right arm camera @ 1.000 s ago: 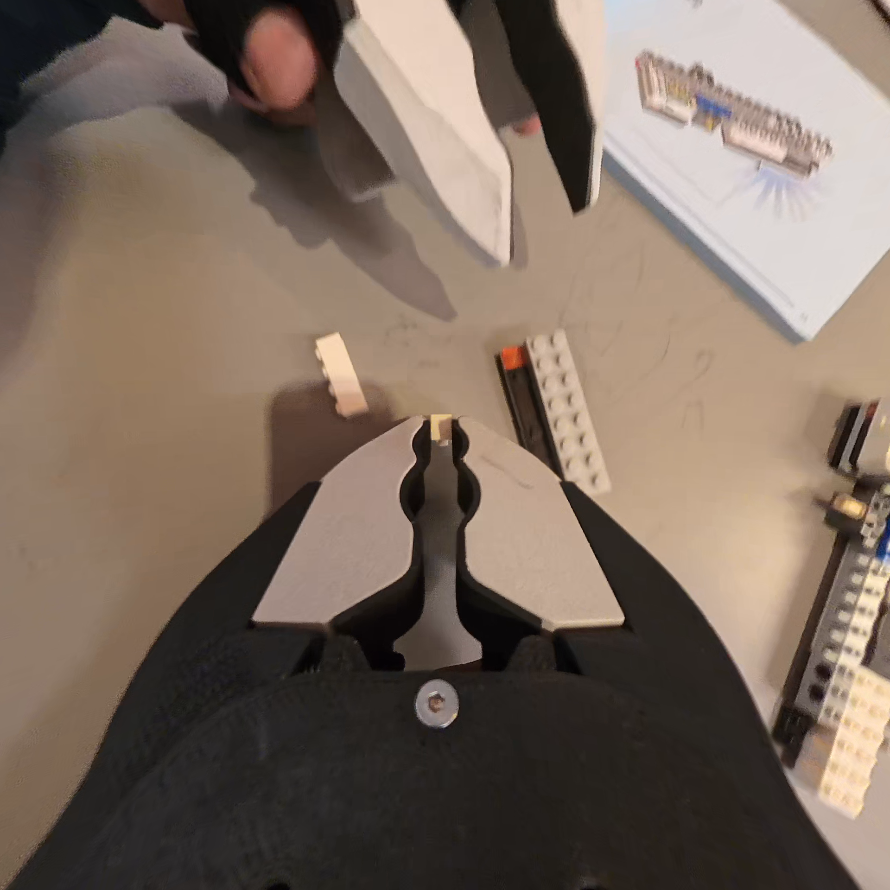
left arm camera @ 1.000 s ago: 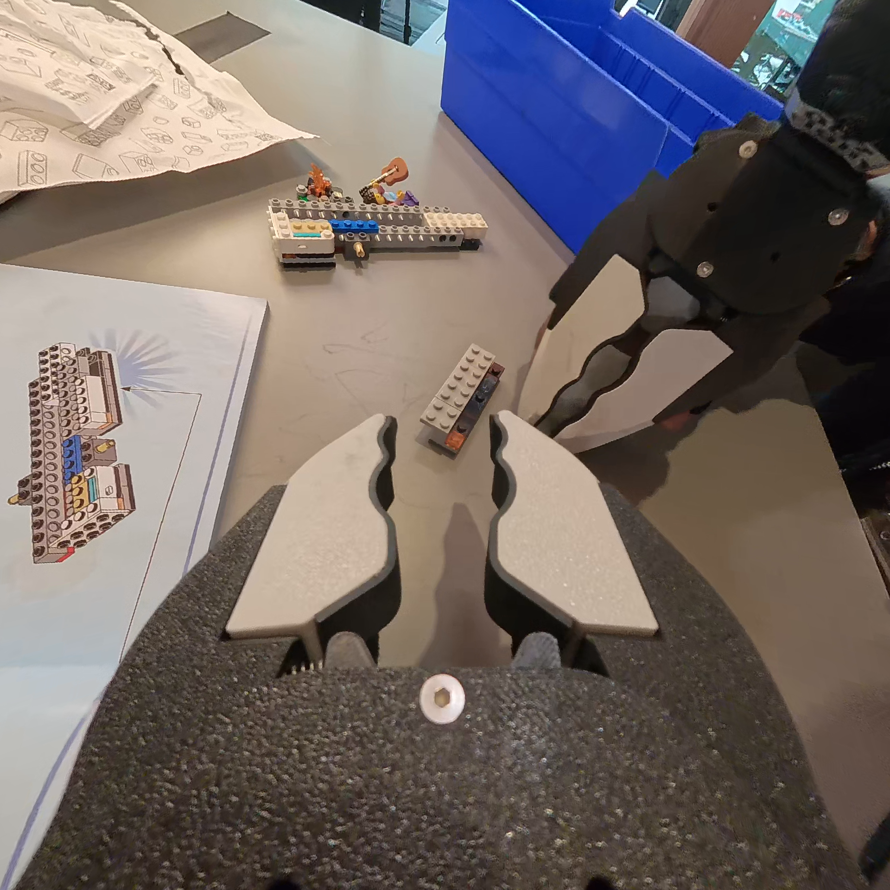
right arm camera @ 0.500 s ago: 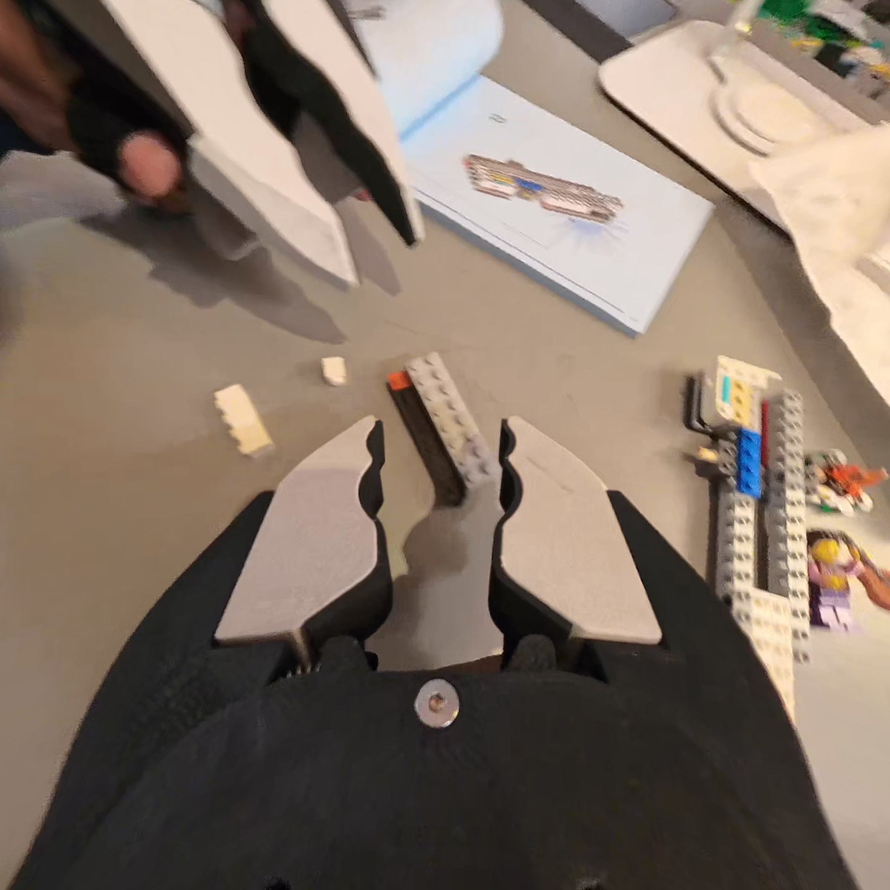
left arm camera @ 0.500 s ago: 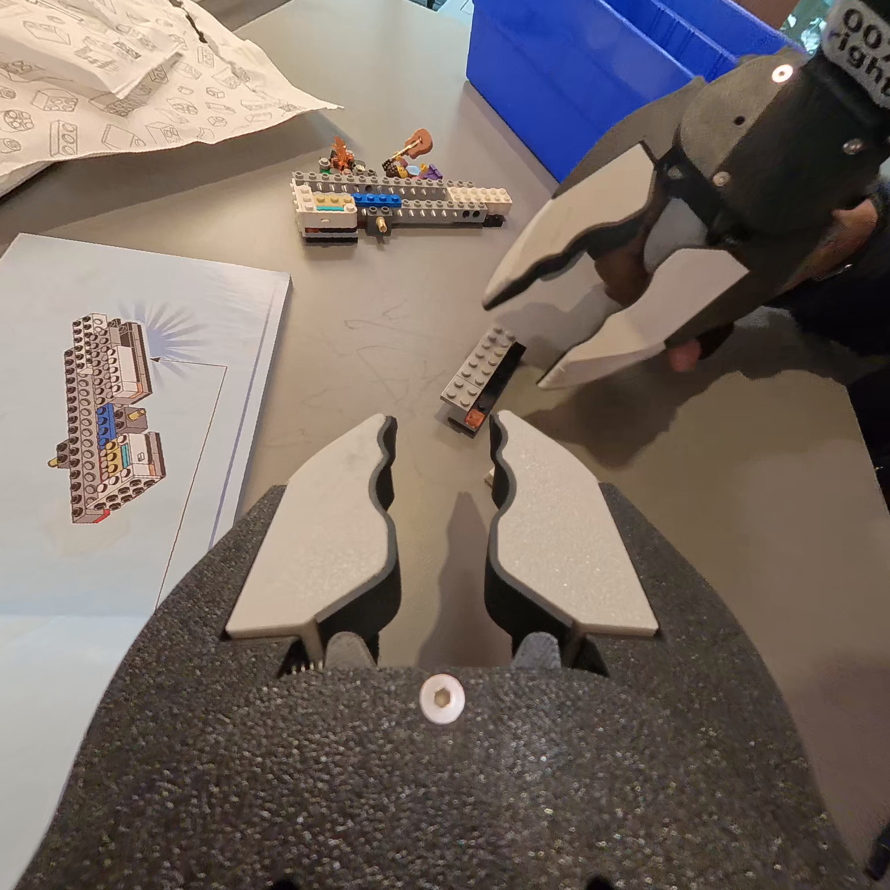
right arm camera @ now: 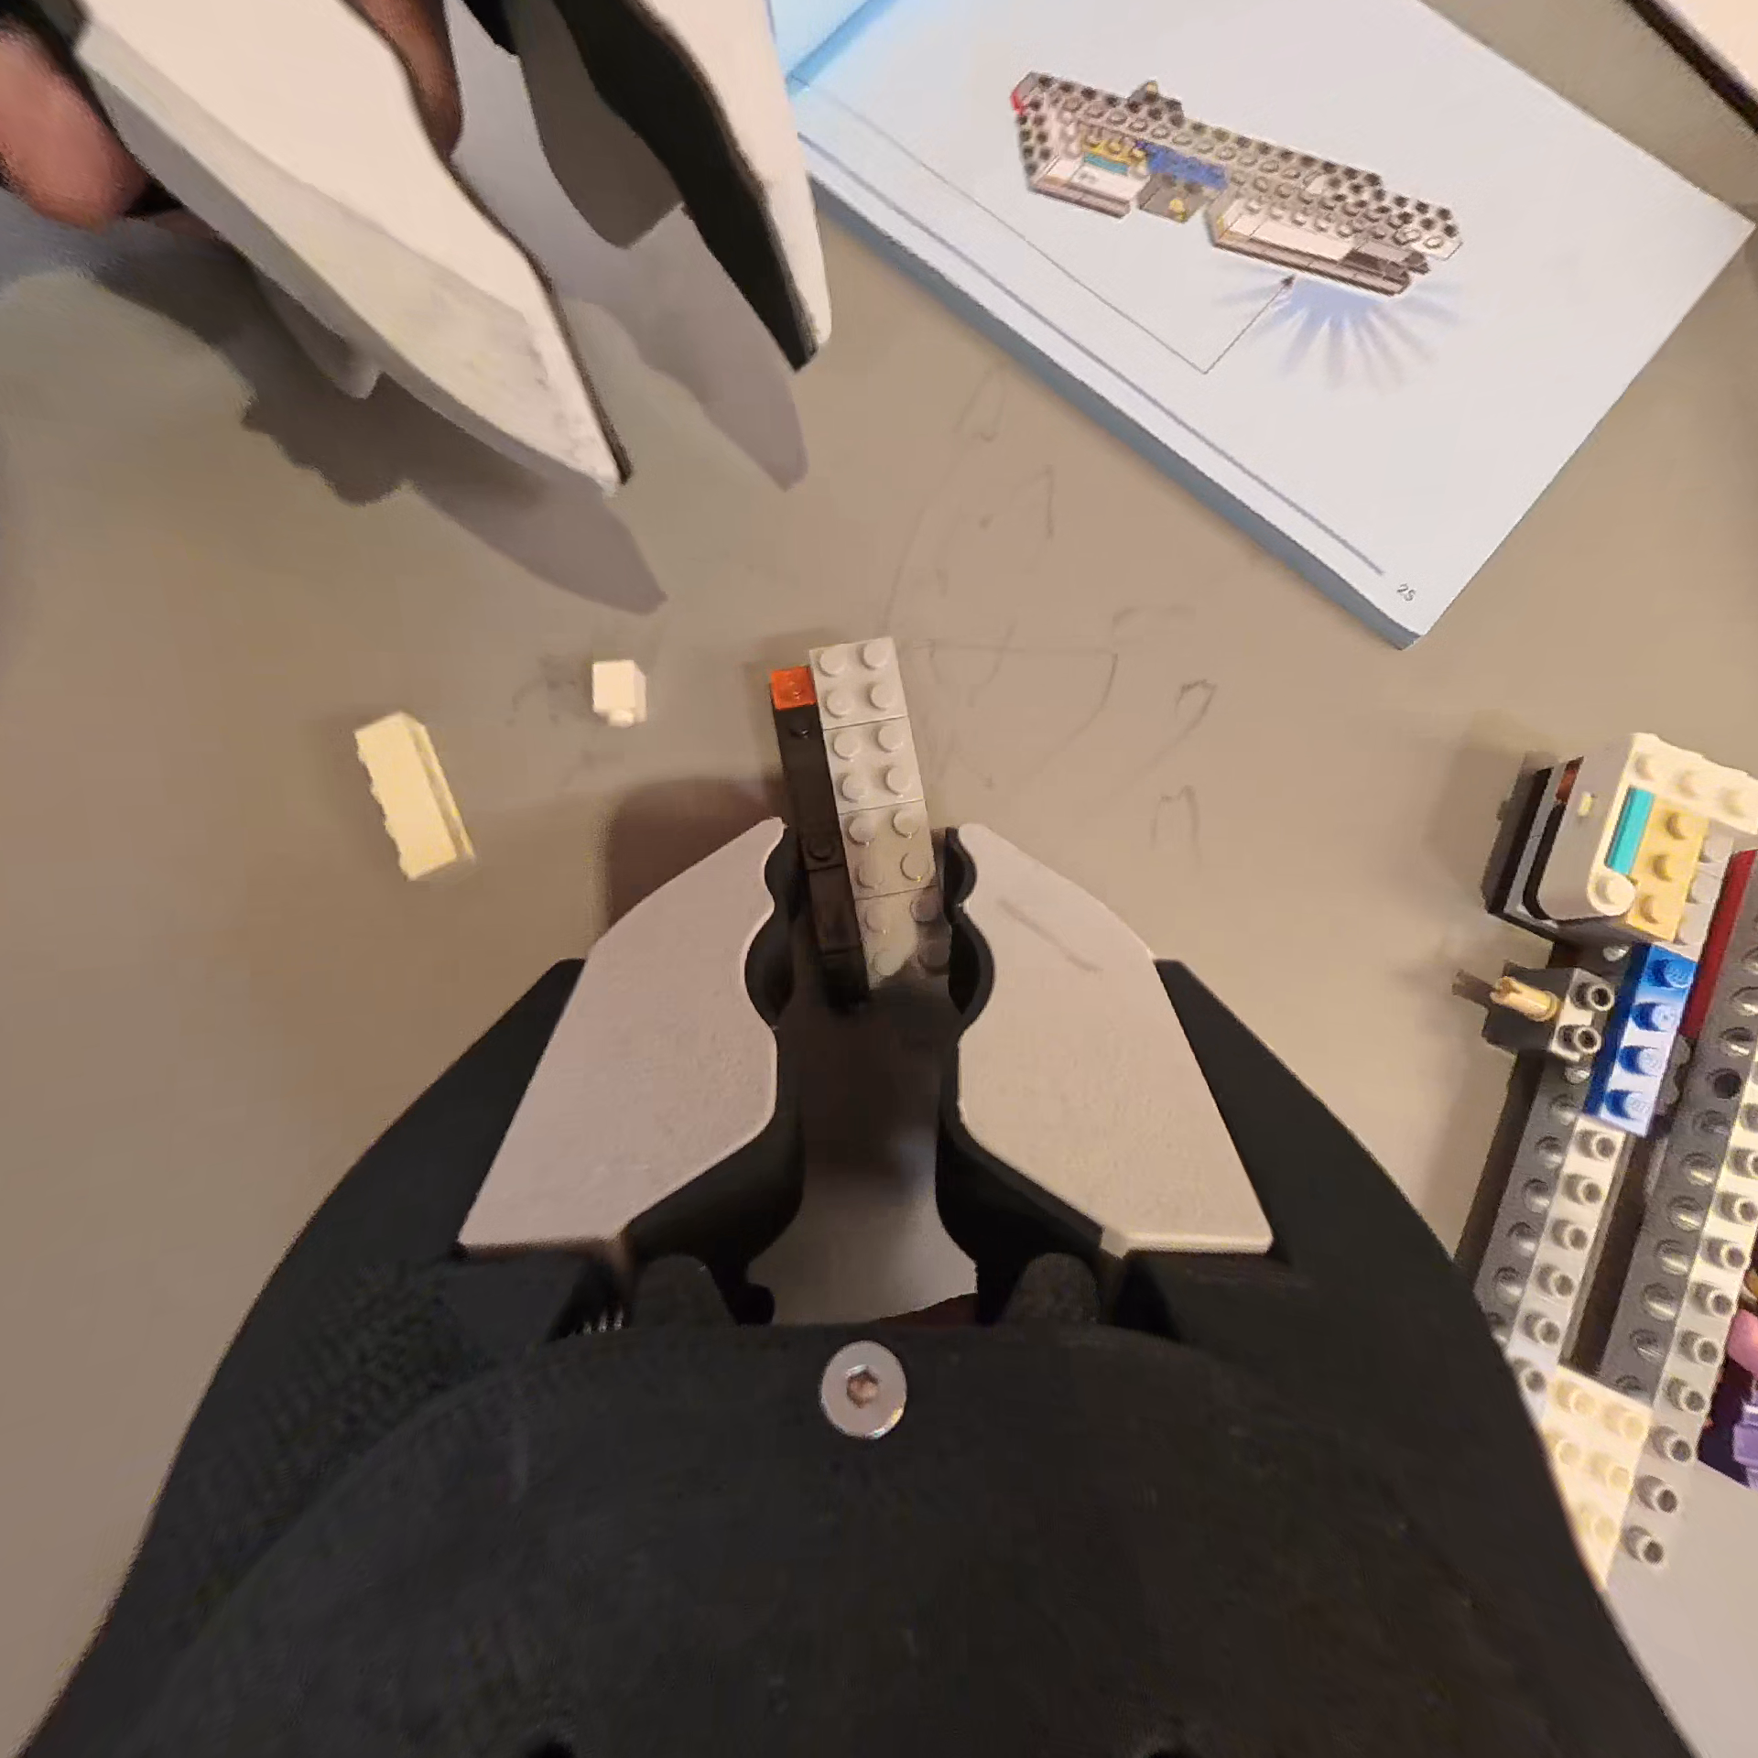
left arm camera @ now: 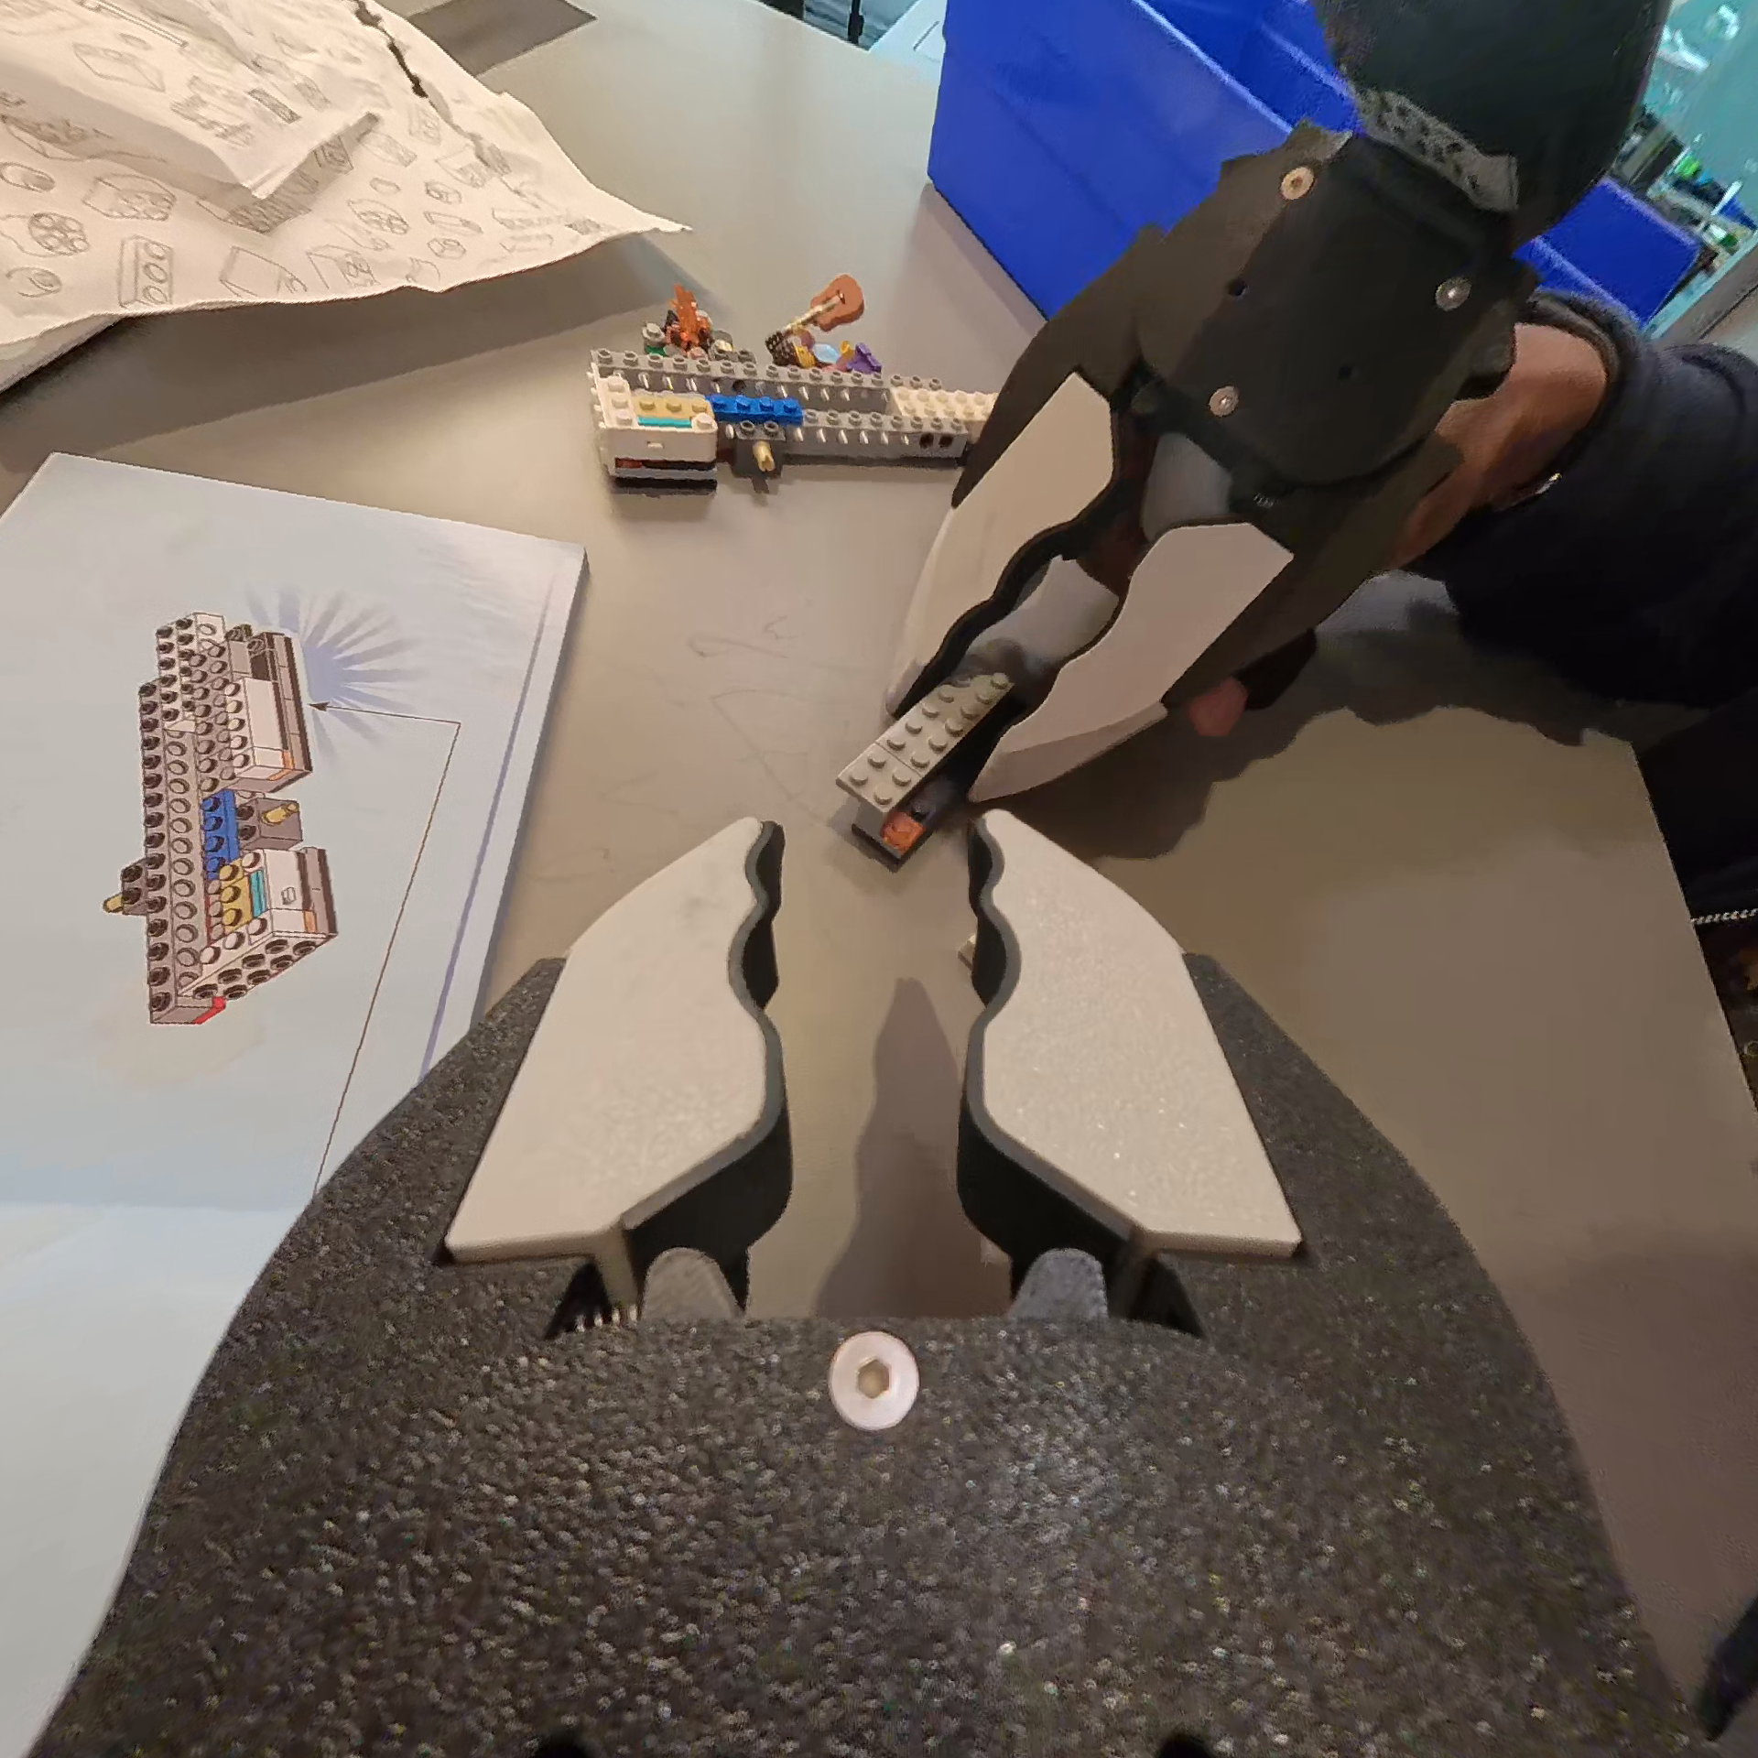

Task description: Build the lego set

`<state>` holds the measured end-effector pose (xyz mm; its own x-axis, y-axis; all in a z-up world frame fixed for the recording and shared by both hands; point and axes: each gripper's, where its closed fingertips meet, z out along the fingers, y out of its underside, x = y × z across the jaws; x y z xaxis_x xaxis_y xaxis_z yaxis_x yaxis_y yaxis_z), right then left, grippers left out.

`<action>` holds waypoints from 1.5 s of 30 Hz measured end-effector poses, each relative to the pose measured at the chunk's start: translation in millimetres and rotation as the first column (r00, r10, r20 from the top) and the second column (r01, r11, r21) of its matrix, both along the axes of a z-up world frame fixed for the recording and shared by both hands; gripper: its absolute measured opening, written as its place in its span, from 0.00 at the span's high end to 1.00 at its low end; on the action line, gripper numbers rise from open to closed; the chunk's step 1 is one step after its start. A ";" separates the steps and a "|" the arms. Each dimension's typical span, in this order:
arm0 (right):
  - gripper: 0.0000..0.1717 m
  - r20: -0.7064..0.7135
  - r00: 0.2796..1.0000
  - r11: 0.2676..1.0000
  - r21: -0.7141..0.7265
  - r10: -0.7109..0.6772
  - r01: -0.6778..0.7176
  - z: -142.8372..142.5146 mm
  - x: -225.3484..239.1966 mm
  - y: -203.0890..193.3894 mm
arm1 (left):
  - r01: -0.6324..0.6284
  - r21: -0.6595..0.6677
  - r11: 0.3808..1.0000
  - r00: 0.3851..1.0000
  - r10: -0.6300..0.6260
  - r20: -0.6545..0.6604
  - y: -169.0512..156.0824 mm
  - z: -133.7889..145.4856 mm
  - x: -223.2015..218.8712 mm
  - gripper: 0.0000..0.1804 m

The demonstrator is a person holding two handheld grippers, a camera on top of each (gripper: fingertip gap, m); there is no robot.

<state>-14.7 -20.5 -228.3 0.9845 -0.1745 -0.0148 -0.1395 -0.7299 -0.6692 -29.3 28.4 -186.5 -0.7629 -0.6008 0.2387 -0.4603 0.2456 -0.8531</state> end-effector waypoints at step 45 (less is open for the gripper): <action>0.88 -0.434 0.865 0.713 0.688 0.254 0.136 139.7 -4.1 115.3 | -0.034 -0.945 0.326 0.942 0.327 0.079 69.1 124.3 25.7 0.90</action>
<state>-18.8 94.8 -88.5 0.8205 0.1348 -0.5555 -0.5432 -0.1189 -0.8311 -3.6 97.5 -62.2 -0.7782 -0.2335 0.5830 -0.1563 -0.8271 -0.5399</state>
